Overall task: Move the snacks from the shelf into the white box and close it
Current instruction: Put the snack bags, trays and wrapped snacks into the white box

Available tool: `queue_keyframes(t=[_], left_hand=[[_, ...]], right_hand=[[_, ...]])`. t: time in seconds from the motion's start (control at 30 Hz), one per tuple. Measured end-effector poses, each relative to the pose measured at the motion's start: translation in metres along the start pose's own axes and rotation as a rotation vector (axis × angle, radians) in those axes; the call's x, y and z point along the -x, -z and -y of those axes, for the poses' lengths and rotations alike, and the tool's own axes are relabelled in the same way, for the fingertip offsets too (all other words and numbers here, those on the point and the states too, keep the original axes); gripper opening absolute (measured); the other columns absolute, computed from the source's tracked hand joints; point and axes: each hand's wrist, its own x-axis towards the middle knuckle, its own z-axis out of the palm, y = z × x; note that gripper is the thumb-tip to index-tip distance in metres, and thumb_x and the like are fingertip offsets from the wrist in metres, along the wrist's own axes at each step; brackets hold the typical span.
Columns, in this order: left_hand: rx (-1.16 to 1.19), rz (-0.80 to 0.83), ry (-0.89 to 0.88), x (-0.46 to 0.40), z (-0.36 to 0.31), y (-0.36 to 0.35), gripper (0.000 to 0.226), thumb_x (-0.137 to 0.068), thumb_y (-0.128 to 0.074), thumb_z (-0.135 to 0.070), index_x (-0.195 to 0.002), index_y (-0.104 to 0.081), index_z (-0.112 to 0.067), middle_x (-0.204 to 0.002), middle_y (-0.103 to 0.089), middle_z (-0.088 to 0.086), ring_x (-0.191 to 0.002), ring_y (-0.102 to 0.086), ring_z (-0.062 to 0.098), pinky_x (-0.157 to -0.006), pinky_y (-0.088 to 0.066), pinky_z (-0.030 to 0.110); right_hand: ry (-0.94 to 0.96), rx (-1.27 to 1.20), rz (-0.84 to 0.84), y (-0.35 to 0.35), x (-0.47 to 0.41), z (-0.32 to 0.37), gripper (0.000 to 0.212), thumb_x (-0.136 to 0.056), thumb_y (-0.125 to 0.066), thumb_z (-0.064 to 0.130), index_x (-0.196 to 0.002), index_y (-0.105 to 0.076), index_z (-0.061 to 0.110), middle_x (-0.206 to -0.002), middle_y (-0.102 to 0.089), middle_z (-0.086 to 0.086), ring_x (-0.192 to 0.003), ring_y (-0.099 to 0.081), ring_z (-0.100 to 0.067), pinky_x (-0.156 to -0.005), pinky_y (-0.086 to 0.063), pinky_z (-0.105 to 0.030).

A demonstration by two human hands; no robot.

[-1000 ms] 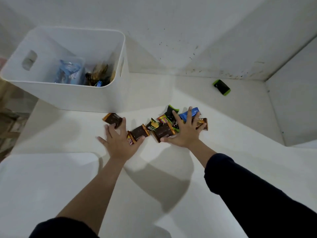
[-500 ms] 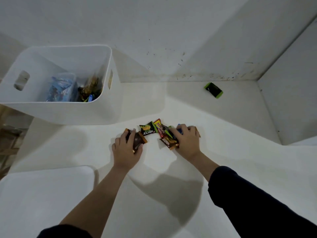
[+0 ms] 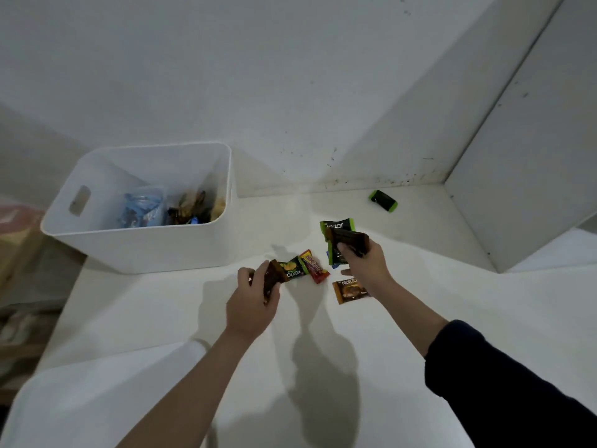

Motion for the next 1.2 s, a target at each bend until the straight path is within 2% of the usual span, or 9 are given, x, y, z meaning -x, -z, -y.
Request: queue_keyframes(t=[0.17, 0.3, 0.43, 0.57, 0.7, 0.77, 0.87, 1.0, 1.2], left_hand=[[0.140, -0.260, 0.059, -0.044, 0.004, 0.069, 0.049, -0.083, -0.054, -0.037, -0.123, -0.054, -0.009, -0.105, -0.052, 0.014, -0.070, -0.062, 0.027, -0.050, -0.054, 0.032], [0.194, -0.394, 0.159, -0.090, 0.025, 0.127, 0.047, -0.084, -0.061, -0.027, -0.124, -0.052, -0.004, -0.115, -0.049, 0.020, -0.091, -0.059, 0.033, -0.069, -0.050, 0.031], [0.217, -0.352, 0.281, -0.134, 0.053, 0.163, 0.046, -0.085, -0.060, -0.023, -0.126, -0.045, -0.012, -0.119, -0.046, 0.018, -0.091, -0.058, 0.035, -0.073, -0.049, 0.036], [0.206, -0.165, 0.377, -0.165, 0.076, 0.163, 0.039, -0.084, -0.059, -0.025, -0.119, -0.047, -0.013, -0.118, -0.044, 0.017, -0.094, -0.057, 0.037, -0.076, -0.047, 0.038], [0.159, 0.035, 0.420, -0.170, 0.110, 0.143, 0.052, -0.083, -0.058, -0.038, -0.127, -0.043, -0.015, -0.115, -0.057, 0.016, -0.104, -0.058, 0.037, -0.088, -0.049, 0.045], [0.169, 0.032, 0.431, -0.170, 0.117, 0.137, 0.052, -0.081, -0.052, -0.037, -0.128, -0.044, -0.015, -0.109, -0.063, 0.015, -0.104, -0.059, 0.036, -0.089, -0.049, 0.047], [0.179, -0.089, 0.402, -0.169, 0.116, 0.134, 0.042, -0.082, -0.049, -0.025, -0.121, -0.051, -0.009, -0.107, -0.063, 0.017, -0.099, -0.060, 0.037, -0.085, -0.050, 0.046], [0.114, -0.209, 0.275, -0.159, 0.110, 0.134, 0.029, -0.087, -0.048, -0.024, -0.107, -0.059, -0.006, -0.100, -0.062, 0.014, -0.092, -0.059, 0.032, -0.077, -0.050, 0.041], [-0.288, -0.278, 0.080, -0.135, 0.109, 0.122, 0.034, -0.085, -0.045, -0.036, -0.084, -0.065, -0.009, -0.083, -0.064, 0.011, -0.083, -0.060, 0.033, -0.088, -0.040, 0.052]], right_hand=[[0.090, -0.084, 0.042, -0.050, 0.018, 0.062, 0.016, -0.091, -0.059, 0.009, -0.087, -0.056, 0.025, -0.082, -0.065, 0.006, -0.074, -0.065, -0.008, -0.073, -0.057, -0.043], [0.182, -0.067, 0.098, -0.104, 0.018, 0.107, 0.016, -0.090, -0.060, 0.010, -0.089, -0.058, 0.027, -0.084, -0.065, 0.008, -0.080, -0.063, -0.013, -0.078, -0.057, -0.046], [0.336, 0.041, 0.092, -0.159, 0.008, 0.139, 0.013, -0.087, -0.062, 0.013, -0.092, -0.061, 0.024, -0.086, -0.065, 0.001, -0.083, -0.062, -0.022, -0.078, -0.055, -0.044], [0.349, 0.173, 0.074, -0.204, -0.006, 0.148, 0.014, -0.086, -0.061, 0.013, -0.100, -0.063, 0.013, -0.089, -0.064, -0.003, -0.087, -0.060, -0.023, -0.073, -0.046, -0.029], [0.265, 0.310, 0.120, -0.225, -0.013, 0.142, 0.046, -0.081, -0.061, 0.002, -0.125, -0.054, 0.013, -0.118, -0.060, -0.009, -0.106, -0.056, -0.022, -0.079, -0.042, -0.020], [0.254, 0.271, 0.132, -0.226, -0.015, 0.135, 0.058, -0.077, -0.062, -0.002, -0.131, -0.048, 0.014, -0.126, -0.056, -0.011, -0.111, -0.054, -0.021, -0.084, -0.045, -0.022], [0.282, 0.224, 0.137, -0.225, -0.016, 0.124, 0.067, -0.074, -0.068, 0.000, -0.134, -0.045, 0.018, -0.135, -0.050, -0.010, -0.125, -0.047, -0.021, -0.092, -0.045, -0.026], [0.311, 0.163, 0.063, -0.218, -0.011, 0.114, 0.054, -0.079, -0.064, 0.002, -0.129, -0.049, 0.017, -0.126, -0.057, -0.007, -0.118, -0.053, -0.018, -0.090, -0.045, -0.023], [0.370, 0.325, -0.010, -0.182, 0.008, 0.069, 0.048, -0.084, -0.063, 0.013, -0.130, -0.048, 0.014, -0.128, -0.053, -0.003, -0.119, -0.049, -0.016, -0.097, -0.036, -0.021]])
